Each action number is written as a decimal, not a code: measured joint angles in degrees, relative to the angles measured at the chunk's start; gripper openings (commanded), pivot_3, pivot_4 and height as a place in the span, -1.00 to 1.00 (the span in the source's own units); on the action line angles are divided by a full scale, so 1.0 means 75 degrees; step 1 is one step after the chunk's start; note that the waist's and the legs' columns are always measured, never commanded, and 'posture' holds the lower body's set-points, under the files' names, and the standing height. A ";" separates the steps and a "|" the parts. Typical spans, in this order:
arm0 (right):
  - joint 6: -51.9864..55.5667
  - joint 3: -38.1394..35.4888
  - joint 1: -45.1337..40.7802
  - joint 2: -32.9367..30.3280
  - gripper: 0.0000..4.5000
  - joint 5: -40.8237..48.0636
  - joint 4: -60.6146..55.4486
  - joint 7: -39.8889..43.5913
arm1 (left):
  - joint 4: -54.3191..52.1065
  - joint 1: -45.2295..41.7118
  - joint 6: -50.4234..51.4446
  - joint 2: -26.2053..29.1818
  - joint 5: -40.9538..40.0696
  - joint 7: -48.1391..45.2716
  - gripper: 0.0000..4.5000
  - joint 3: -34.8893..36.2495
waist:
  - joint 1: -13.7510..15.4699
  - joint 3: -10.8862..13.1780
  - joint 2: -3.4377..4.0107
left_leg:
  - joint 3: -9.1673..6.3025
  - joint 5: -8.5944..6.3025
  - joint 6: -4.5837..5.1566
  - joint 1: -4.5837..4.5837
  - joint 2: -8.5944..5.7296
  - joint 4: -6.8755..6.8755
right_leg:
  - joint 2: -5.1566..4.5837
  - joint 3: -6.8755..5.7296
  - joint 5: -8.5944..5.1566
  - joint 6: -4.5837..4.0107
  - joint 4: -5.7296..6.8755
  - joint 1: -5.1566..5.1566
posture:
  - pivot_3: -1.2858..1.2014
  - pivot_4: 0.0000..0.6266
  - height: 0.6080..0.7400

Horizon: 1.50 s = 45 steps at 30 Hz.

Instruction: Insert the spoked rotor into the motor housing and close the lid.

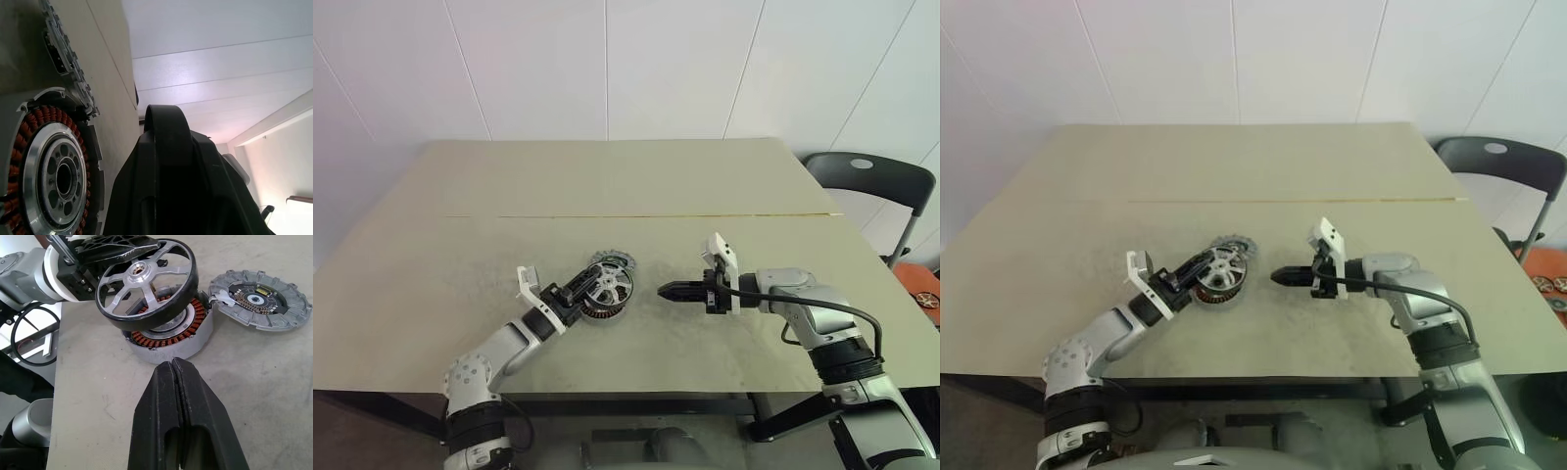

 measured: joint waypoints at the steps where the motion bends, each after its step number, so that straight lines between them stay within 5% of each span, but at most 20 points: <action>1: -0.0013 0.0000 0.0000 0.0006 -1.00 -0.0032 0.0031 0.0000 | -0.0031 0.0037 -0.0016 0.0011 -0.0037 0.0021 -0.79 -0.0017 | -0.0002 0.0000 0.0000 | 0.0002 0.0000 0.0000 0.0000 0.0000 0.0000 | 0.0000 0.0002 0.0000 0.0000 -0.0001 0.0000 | 0.03 -1.00 1.00; 45: -0.0061 0.0002 0.0001 0.0204 -1.00 -0.0117 0.0079 -0.0241 | 0.0202 0.0120 -0.0831 0.0204 -0.0025 0.0319 -0.79 -0.0672 | -0.0003 0.0001 0.0000 | 0.0007 0.0000 0.0000 0.0001 -0.0001 -0.0008 | 0.0000 0.0007 -0.0010 -0.0017 -0.0011 -0.0002 | 0.03 -1.00 1.00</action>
